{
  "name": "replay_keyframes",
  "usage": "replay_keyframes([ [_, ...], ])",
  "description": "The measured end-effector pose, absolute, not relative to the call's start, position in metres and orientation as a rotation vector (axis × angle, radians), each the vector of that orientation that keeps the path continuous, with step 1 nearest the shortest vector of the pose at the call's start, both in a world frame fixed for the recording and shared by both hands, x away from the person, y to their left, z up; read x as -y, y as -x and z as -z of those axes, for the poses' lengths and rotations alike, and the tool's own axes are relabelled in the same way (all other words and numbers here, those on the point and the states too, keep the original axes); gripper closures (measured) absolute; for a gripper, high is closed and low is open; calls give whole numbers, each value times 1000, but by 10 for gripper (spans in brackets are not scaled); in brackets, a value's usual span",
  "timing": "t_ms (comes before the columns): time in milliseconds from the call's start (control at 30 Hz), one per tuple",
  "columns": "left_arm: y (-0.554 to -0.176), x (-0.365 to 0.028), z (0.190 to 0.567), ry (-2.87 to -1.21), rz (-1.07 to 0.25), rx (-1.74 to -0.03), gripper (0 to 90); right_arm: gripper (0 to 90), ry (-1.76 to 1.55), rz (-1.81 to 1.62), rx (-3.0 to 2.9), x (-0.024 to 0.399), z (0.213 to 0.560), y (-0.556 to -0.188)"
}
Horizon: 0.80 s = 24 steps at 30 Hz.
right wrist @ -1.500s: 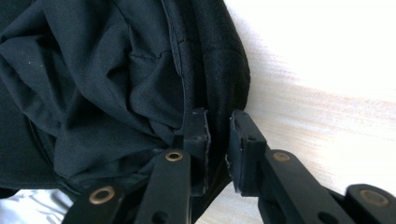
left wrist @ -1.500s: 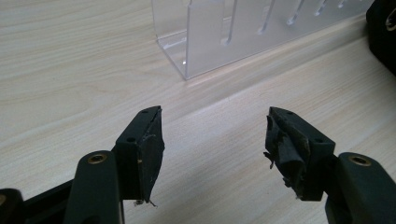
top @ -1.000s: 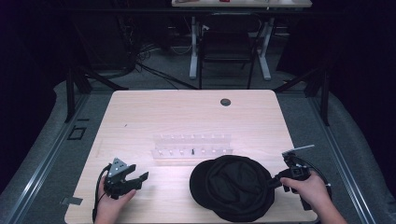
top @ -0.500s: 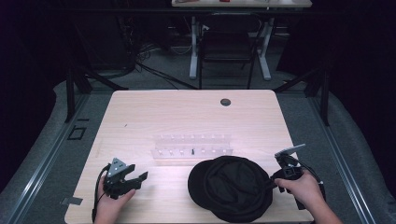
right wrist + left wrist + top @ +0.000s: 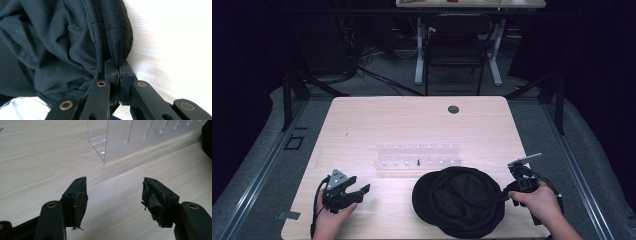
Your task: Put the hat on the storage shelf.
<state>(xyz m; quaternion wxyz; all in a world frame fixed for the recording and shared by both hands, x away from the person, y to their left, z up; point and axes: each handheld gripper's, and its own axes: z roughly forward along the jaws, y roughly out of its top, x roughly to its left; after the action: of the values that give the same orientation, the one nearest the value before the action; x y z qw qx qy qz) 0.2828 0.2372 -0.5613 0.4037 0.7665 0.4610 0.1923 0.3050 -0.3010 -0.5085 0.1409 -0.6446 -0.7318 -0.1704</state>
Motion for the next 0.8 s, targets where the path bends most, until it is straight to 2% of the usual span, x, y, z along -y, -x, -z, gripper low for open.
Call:
replay_keyframes([
  [800, -283, -238, 561, -1930, -483, -1170, 372, 882, 1771, 787, 1947, 296, 452, -298],
])
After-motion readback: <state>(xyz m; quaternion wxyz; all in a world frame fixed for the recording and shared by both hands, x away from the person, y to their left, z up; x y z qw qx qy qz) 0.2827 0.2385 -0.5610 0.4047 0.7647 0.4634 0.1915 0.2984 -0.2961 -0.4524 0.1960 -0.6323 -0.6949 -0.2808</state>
